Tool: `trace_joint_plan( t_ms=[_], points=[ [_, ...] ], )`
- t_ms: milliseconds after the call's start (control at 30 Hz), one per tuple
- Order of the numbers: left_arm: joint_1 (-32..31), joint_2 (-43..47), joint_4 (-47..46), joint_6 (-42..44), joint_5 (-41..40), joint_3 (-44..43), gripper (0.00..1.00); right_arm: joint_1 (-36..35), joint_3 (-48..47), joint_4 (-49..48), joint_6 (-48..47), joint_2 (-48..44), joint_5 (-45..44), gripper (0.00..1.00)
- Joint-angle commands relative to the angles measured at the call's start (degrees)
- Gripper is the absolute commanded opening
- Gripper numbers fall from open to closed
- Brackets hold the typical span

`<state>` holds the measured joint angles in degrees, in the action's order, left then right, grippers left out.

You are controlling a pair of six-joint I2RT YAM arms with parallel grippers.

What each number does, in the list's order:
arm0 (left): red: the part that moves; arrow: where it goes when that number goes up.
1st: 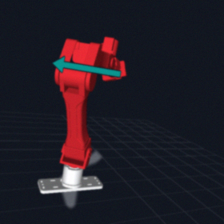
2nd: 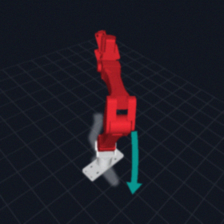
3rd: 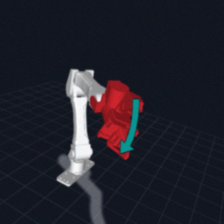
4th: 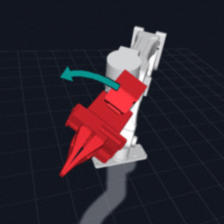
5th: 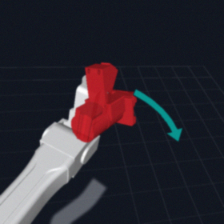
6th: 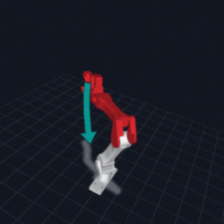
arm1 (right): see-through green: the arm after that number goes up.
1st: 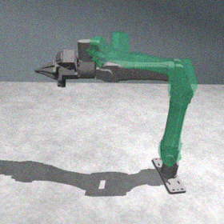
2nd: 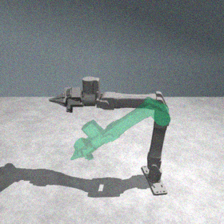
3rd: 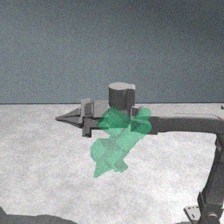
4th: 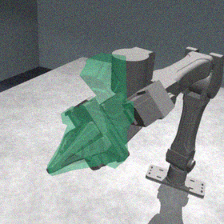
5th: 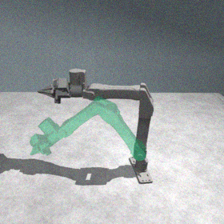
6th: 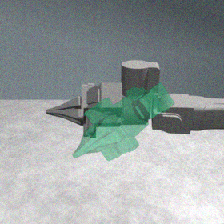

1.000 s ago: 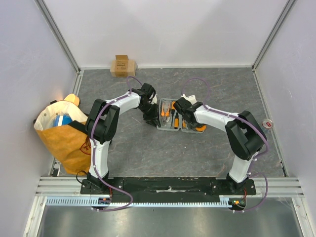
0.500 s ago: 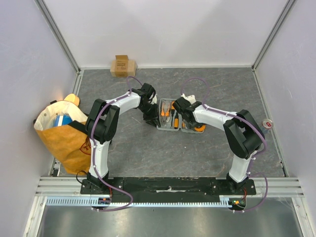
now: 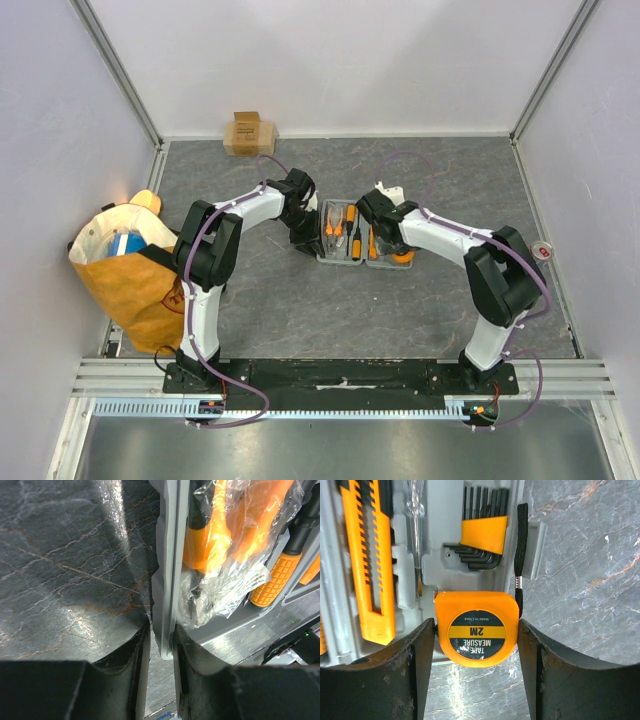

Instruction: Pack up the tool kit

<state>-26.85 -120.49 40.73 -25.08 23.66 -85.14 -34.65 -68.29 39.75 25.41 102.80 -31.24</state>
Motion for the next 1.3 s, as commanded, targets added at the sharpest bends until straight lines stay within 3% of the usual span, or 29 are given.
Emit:
trace_joint_plan(
  t_ms=[0, 500, 900, 1267],
  points=[
    [0.0, -1.4, 3.3, 0.7, -4.7, 1.4, 0.31, 1.8, -2.0, -4.0, 2.6, -5.3, 1.7, 0.44],
    [0.0, -1.9, 3.3, 0.7, -4.2, 1.2, 0.3, 3.8, 2.5, -12.1, 0.3, -6.7, 14.5, 0.43],
    [0.0, -2.2, 3.3, 0.7, -3.9, 0.9, 0.3, 3.8, 5.4, -13.2, -3.9, -7.4, 21.7, 0.4],
    [0.0, -2.0, 3.3, 0.8, -3.9, 1.3, 0.3, 5.3, 6.9, -11.4, 0.1, -9.8, 11.1, 0.38]
  ],
)
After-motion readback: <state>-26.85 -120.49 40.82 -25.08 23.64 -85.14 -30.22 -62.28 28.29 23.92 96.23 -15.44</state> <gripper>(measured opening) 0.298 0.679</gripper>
